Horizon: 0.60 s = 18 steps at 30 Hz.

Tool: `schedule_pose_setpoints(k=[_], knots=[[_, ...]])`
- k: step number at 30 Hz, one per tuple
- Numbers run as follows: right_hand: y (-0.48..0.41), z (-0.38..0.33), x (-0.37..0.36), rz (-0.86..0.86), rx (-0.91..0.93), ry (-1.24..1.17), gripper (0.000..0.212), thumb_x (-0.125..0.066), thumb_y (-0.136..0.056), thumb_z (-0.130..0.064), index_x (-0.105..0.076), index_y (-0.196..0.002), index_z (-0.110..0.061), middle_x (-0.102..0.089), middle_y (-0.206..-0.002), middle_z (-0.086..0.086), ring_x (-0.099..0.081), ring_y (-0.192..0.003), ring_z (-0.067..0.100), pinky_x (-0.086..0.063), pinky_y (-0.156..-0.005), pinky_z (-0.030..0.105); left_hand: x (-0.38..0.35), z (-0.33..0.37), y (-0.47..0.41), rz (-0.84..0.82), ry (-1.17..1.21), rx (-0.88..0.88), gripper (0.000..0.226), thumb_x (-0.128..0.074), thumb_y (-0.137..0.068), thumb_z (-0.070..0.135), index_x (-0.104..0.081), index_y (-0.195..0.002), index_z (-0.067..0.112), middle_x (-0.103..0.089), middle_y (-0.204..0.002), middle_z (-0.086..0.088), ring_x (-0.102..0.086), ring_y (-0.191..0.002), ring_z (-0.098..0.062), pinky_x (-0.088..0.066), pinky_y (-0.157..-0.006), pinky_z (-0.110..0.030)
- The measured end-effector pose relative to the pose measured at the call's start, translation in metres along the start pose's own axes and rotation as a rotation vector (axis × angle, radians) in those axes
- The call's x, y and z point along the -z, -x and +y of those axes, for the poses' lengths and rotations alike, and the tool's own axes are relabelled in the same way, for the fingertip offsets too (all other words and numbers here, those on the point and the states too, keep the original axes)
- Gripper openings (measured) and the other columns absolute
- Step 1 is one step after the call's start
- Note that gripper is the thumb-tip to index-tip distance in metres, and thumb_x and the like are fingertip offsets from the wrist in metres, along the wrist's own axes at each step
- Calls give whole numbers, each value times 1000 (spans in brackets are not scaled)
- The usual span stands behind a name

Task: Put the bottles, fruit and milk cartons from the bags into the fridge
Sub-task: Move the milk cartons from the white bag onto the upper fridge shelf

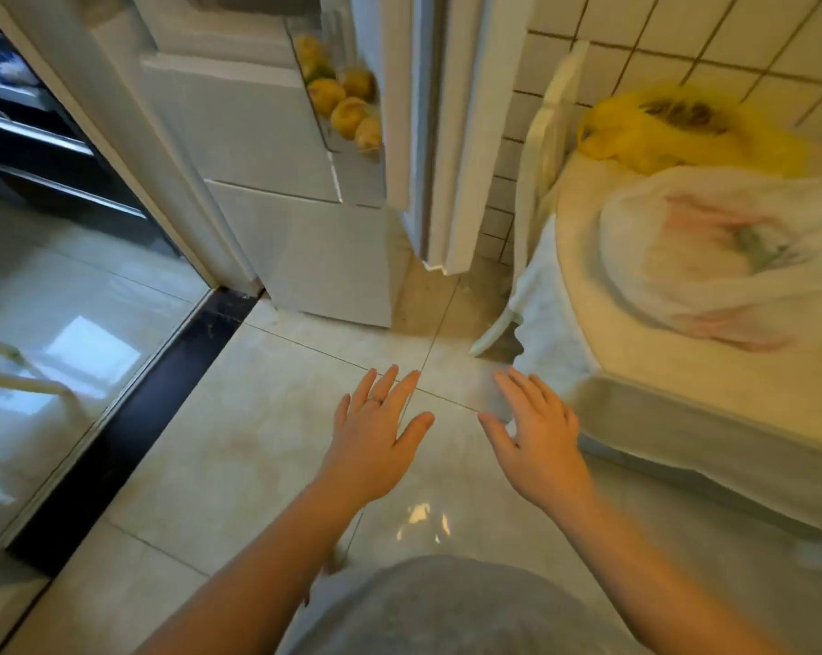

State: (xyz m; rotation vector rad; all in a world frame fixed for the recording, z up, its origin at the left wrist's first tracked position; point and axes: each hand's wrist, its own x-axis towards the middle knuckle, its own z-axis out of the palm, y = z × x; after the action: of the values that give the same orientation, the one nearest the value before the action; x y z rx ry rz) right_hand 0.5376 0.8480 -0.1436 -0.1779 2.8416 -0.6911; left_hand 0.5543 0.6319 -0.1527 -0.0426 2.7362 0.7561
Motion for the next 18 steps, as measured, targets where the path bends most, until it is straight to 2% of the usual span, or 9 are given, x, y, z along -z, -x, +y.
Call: schedule_pose_setpoints(k=[5, 9, 14, 18], knots=[[29, 109, 60, 81, -52, 3, 61, -37, -95, -55, -35, -151, -30, -30, -159, -8, -22, -147, 20, -17, -114, 41, -56, 99, -9, -20, 8, -65, 68, -21, -95, 67, -14, -157, 41, -7, -168, 9, 5, -154, -15, -6, -125, -47], [41, 177, 103, 98, -117, 3, 57, -43, -101, -48, -29, -154, -33, -23, -163, -8, -15, -150, 18, -15, -117, 44, -85, 167, -21, -33, 36, -120, 63, -28, -98, 64, -18, -156, 41, -10, -167, 11, 2, -154, -13, -6, -123, -43], [38, 235, 142, 147, -164, -36, 59, -44, -101, -48, -28, -155, -30, -25, -163, -5, -16, -151, 22, -17, -120, 46, -100, 229, -49, -61, 22, -197, 60, -31, -100, 60, -20, -156, 41, -13, -166, 11, -2, -154, -14, -7, -122, -39], [20, 267, 164, 229, -201, -31, 60, -42, -97, -51, -35, -152, -27, -33, -159, -2, -26, -148, 26, -23, -117, 48, -107, 267, -87, -64, 21, -269, 67, -27, -94, 68, -28, -154, 39, -21, -165, 8, -11, -153, -17, -14, -124, -44]])
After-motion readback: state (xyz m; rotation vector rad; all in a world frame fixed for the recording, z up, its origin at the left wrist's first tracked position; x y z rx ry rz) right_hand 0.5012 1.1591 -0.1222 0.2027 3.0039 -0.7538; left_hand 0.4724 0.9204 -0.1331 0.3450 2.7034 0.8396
